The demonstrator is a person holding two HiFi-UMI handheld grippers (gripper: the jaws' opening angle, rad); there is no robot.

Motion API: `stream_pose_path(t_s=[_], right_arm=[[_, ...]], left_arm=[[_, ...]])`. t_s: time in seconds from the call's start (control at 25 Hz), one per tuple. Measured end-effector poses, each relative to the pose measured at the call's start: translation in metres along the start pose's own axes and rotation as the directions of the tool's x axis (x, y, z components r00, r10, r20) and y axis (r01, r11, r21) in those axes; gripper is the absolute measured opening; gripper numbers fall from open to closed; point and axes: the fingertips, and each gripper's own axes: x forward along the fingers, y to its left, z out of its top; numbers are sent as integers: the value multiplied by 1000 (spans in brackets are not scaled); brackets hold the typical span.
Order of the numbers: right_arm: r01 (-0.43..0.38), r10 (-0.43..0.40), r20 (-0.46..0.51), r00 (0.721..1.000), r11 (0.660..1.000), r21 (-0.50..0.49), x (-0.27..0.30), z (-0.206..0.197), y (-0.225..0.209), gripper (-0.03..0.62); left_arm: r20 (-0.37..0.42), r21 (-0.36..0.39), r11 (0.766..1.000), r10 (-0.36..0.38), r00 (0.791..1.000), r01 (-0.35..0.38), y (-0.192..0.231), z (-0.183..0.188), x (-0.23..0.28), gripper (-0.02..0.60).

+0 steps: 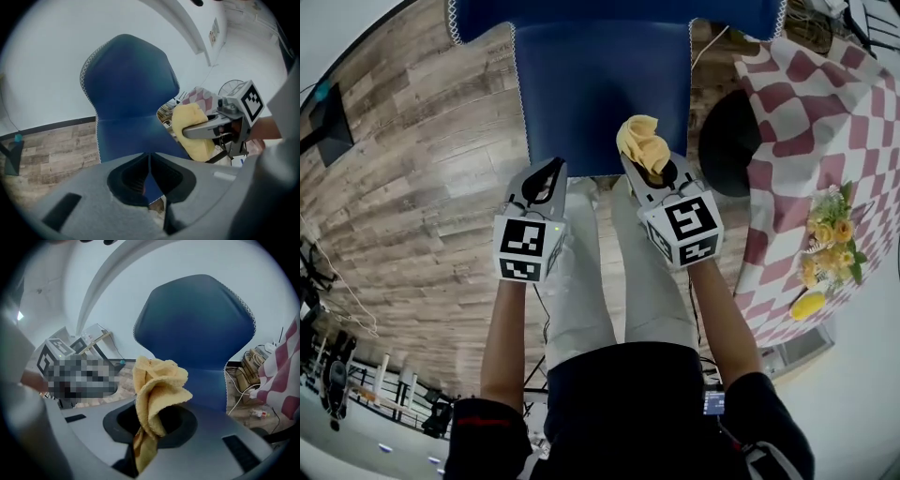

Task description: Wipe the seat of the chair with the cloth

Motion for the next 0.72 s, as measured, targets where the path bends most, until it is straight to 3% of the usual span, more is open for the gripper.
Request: stream_pose_path(t_s=[0.24,0.56,0.64,0.72], right_arm=[[29,-28,-36,999,999,44,32,-39,-23,55],[84,-82,-18,996,992,95,50,-52,-42,55],[77,-75,-25,997,992,100,52,-61,-40,55],[67,-64,-45,997,993,93,47,-71,-42,55]], left_arm=[[-19,20,1000,-7,1000,7,15,-29,37,18],[-35,28,999,-22,999,23,25,-41,64,23],[-38,30,999,-15,999,16,25,-44,71,32],[-33,13,1000,-13,999,14,19,-44,81,86]])
